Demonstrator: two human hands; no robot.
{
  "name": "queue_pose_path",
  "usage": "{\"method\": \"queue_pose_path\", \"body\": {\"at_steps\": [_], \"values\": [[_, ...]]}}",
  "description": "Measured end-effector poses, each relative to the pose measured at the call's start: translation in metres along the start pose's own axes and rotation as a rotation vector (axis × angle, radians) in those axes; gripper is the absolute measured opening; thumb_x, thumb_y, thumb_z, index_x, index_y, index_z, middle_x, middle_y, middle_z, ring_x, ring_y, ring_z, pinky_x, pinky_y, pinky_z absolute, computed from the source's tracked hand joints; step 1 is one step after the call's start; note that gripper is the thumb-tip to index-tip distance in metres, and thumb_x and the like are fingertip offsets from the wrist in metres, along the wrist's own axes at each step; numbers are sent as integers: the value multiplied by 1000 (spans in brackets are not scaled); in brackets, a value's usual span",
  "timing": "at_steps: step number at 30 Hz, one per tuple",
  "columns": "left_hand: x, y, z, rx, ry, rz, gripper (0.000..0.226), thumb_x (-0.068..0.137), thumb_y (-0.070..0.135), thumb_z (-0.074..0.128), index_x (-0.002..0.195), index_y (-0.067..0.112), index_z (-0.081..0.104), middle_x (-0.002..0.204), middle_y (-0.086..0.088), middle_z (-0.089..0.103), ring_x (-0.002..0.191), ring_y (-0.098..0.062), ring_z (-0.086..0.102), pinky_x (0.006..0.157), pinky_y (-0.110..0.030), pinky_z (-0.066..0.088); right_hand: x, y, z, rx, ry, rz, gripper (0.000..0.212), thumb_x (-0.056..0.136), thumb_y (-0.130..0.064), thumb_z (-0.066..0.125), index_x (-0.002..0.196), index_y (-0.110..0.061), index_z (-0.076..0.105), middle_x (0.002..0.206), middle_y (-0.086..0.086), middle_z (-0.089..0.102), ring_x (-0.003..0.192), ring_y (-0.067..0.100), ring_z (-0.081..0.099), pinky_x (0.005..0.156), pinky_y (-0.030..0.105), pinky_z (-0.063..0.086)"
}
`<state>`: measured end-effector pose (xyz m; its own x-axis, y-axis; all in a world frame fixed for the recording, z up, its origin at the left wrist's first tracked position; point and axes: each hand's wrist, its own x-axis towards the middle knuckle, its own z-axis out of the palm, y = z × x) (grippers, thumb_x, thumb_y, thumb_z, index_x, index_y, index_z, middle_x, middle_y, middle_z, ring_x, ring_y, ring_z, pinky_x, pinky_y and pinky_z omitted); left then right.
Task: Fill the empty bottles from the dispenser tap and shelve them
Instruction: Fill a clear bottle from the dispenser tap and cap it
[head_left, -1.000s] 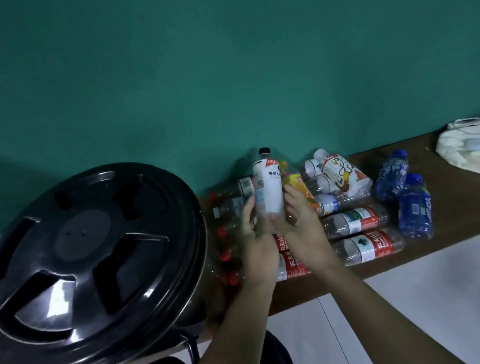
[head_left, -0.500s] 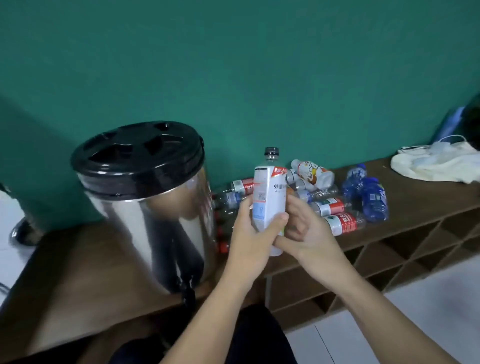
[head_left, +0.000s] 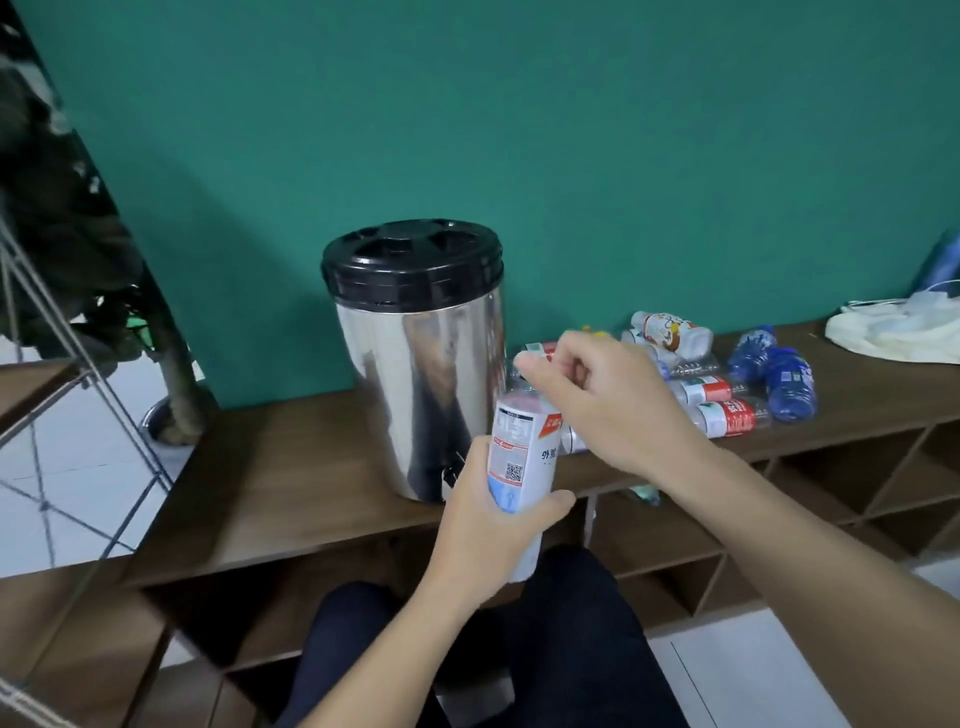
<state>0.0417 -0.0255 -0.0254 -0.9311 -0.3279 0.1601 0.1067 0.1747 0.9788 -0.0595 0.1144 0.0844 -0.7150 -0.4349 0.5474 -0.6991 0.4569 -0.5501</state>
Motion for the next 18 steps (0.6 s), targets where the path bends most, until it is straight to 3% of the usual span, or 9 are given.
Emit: {"method": "queue_pose_path", "body": {"at_steps": [2, 5, 7, 11, 13, 15, 16, 18], "values": [[-7, -3, -7, 22, 44, 4, 54, 80, 35, 101, 118, 33, 62, 106, 12, 74, 99, -10, 73, 84, -30, 60, 7, -5, 13, -154, -12, -33, 75, 98, -84, 51, 66, -16, 42, 56, 2, 47, 59, 26, 51, 61, 51, 49], [-10, -8, -15, 109, 112, 36, 55, 80, 39, 100, 118, 34, 60, 109, 14, 75, 101, -11, 73, 86, -34, 64, 16, -13, 22, -376, -52, -42, 83, 95, -92, 40, 61, -17, 33, 52, 3, 38, 53, 27, 44, 52, 42, 38], [-14, -10, -17, 155, 142, 62, 53, 82, 39, 98, 118, 37, 59, 111, 17, 75, 102, -8, 73, 84, -30, 63, 20, -16, 25, -458, -98, -28, 86, 94, -94, 35, 56, -16, 32, 50, 3, 38, 51, 26, 44, 52, 38, 35], [-15, -19, -17, 161, 148, 76, 49, 83, 40, 96, 118, 40, 60, 110, 15, 75, 102, -8, 73, 84, -29, 62, 21, -12, 30, -460, -153, -27, 82, 101, -75, 46, 49, -13, 39, 47, 2, 40, 52, 26, 48, 51, 36, 36], [-11, -20, -18, 133, 72, 51, 48, 84, 37, 95, 119, 39, 63, 109, 12, 76, 103, -11, 74, 90, -36, 65, 22, -10, 31, -338, -190, -21, 76, 105, -60, 53, 48, -13, 36, 44, 0, 34, 48, 22, 38, 51, 36, 28], [-7, -19, -22, 37, -68, 11, 44, 87, 25, 95, 120, 33, 67, 107, 8, 77, 101, -13, 75, 91, -36, 65, 24, -8, 30, -243, -249, -71, 70, 107, -53, 52, 53, -12, 34, 45, 2, 30, 48, 19, 30, 55, 39, 37], [-5, -18, -26, -7, -144, 2, 42, 89, 19, 94, 121, 29, 69, 107, 5, 77, 99, -14, 75, 89, -34, 63, 24, -7, 27, -237, -280, -123, 67, 107, -53, 49, 56, -13, 34, 47, 2, 33, 50, 20, 31, 60, 43, 45], [-3, -17, -35, -85, -289, -18, 38, 90, 13, 91, 121, 17, 69, 110, -8, 78, 99, -19, 74, 89, -35, 62, 25, -5, 19, -248, -360, -265, 60, 110, -54, 40, 63, -17, 38, 55, 1, 39, 57, 20, 38, 65, 50, 47]]}}
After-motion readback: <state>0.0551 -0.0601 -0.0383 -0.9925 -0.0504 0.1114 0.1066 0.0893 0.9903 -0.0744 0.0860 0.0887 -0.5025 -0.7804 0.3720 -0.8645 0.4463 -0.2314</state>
